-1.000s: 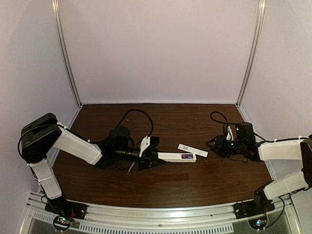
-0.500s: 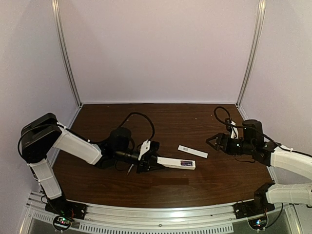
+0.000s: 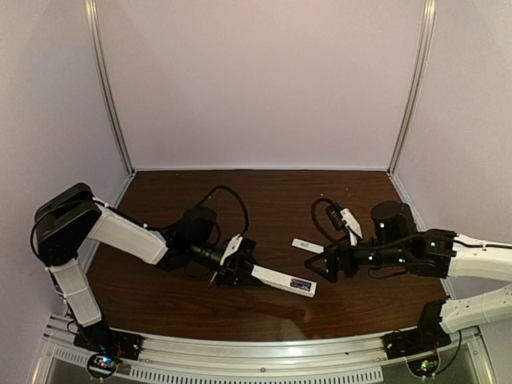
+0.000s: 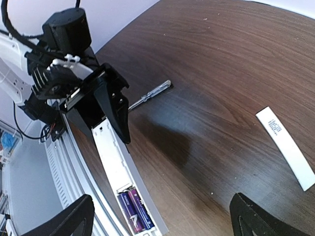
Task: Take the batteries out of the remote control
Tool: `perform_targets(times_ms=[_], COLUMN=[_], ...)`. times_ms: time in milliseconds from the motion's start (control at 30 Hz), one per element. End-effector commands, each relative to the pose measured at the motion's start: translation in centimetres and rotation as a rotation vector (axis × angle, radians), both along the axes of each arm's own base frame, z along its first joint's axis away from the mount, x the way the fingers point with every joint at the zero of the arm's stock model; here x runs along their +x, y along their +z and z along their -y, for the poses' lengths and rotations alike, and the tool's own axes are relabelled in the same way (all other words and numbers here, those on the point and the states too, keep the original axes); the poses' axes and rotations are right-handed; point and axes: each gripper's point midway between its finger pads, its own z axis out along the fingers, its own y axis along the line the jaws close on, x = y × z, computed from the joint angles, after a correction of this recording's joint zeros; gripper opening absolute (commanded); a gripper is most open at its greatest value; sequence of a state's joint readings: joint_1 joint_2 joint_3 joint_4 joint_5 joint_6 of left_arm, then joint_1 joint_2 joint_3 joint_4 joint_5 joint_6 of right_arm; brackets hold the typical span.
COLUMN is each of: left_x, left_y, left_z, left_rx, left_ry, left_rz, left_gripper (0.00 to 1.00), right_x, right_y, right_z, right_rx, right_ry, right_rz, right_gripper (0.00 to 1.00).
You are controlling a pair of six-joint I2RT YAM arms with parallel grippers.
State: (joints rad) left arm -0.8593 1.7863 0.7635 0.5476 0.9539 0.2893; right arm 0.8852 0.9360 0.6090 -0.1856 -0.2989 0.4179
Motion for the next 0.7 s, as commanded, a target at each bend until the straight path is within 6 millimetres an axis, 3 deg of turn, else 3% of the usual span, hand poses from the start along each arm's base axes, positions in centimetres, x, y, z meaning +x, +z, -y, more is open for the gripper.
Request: perform_targets(times_ms=[0, 400, 500, 667], left_x=[-0.4, 0.2, 1.1, 2.6], left_y=[0.5, 0.3, 0.4, 0.1], left_z=[0.1, 0.2, 0.5, 0.3], left_rx=[-0.030, -0.023, -0.028, -0.042], left_ry=[-0.067, -0.032, 0.030, 0.152], left_rz=[0.019, 0.024, 0.030, 0.030], left_gripper=[0.00, 0.00, 0.00, 0.00], right_x=[-0.4, -2.4, -1.5, 1.1], right_y=[-0.9, -3.9, -4.0, -2.7], right_z=[-1.3, -6.0, -5.9, -3.8], right_rx=[-0.127, -0.255, -0.271, -0.255], right_ry=[0.017, 0.134, 0.078, -0.138], right_rz=[0.068, 0.107, 0.115, 0.139], right_gripper=[0.96, 0.96, 0.96, 0.99])
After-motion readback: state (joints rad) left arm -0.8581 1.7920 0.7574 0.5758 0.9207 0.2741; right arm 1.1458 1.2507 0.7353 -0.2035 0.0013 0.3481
